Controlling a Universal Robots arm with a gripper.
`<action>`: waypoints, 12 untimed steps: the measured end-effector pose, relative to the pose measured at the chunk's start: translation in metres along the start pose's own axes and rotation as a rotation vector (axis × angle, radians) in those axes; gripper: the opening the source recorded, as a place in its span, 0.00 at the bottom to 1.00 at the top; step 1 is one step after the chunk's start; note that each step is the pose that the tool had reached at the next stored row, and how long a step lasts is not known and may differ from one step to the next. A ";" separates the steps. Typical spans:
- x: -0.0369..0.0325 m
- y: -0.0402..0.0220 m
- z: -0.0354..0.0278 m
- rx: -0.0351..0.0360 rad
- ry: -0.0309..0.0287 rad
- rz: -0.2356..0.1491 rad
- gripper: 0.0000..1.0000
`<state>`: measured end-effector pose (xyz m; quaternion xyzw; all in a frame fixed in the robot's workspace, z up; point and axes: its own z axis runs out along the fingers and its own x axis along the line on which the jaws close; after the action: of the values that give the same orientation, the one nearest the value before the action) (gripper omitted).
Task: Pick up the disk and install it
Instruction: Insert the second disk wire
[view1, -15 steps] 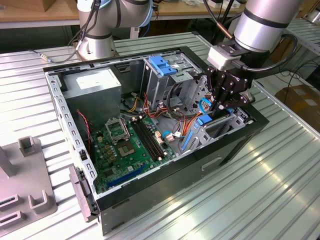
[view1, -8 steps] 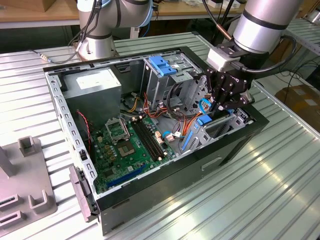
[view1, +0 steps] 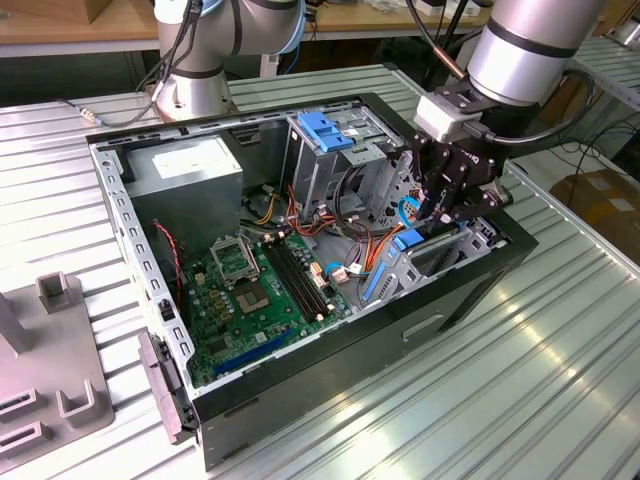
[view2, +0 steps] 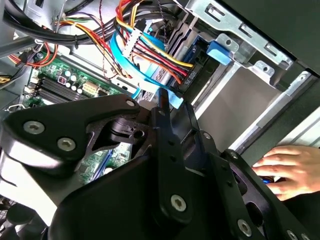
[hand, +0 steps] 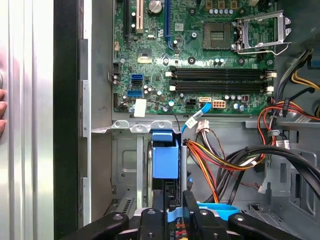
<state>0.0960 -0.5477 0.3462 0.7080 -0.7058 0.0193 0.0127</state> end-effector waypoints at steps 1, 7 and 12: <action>0.0000 0.0000 -0.0037 0.0004 0.0000 0.000 0.29; 0.0000 -0.0001 -0.0114 0.0021 -0.0002 0.000 0.21; 0.0000 -0.0001 -0.0115 0.0021 -0.0001 0.000 0.10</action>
<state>0.0960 -0.5472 0.3577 0.7080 -0.7059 0.0200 0.0120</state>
